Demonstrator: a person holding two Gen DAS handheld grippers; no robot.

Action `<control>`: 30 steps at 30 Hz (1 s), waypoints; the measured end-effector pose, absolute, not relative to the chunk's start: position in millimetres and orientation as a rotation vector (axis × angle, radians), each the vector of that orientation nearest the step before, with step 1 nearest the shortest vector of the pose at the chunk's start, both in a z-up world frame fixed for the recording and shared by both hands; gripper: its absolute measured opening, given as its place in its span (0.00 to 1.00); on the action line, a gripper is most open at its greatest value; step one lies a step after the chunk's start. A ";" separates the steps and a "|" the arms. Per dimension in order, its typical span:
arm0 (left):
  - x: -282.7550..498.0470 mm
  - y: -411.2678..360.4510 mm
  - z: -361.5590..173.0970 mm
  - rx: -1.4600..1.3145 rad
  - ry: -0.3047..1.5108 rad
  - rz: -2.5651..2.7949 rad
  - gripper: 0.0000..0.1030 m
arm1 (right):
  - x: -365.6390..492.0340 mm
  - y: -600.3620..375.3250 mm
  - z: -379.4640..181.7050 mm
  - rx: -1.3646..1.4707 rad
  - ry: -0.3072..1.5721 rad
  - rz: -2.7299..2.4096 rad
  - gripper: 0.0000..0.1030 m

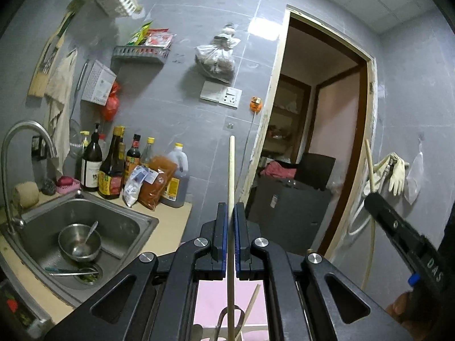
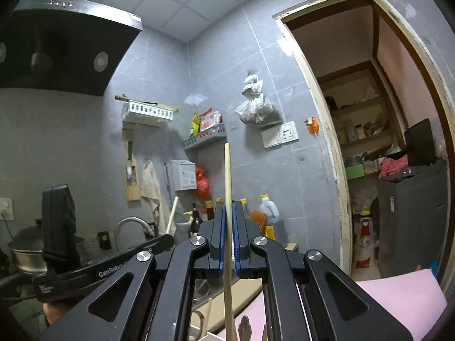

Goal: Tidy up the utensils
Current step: 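Lower both utensils into the basket and open both tools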

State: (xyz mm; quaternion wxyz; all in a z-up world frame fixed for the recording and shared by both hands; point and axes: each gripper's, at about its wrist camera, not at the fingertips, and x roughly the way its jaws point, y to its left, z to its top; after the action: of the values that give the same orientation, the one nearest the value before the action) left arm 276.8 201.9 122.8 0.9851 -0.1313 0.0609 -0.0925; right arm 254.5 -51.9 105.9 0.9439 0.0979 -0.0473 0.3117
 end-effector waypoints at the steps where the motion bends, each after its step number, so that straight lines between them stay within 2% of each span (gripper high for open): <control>1: 278.1 201.8 118.6 -0.265 0.120 -0.183 0.02 | 255.1 -51.5 101.1 0.200 -0.094 0.629 0.03; 18: 269.5 180.5 64.5 -0.231 0.187 -0.143 0.02 | 257.0 -47.2 46.3 0.120 0.019 0.594 0.03; 30: 254.7 172.4 53.1 -0.239 0.258 -0.161 0.03 | 250.2 -57.8 33.7 0.078 0.098 0.596 0.04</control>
State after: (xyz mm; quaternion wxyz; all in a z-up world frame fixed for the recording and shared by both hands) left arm 254.7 172.4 53.1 0.9813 -0.1189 0.1282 -0.0802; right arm 250.2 -57.8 33.7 0.9539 0.0386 0.0482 0.2936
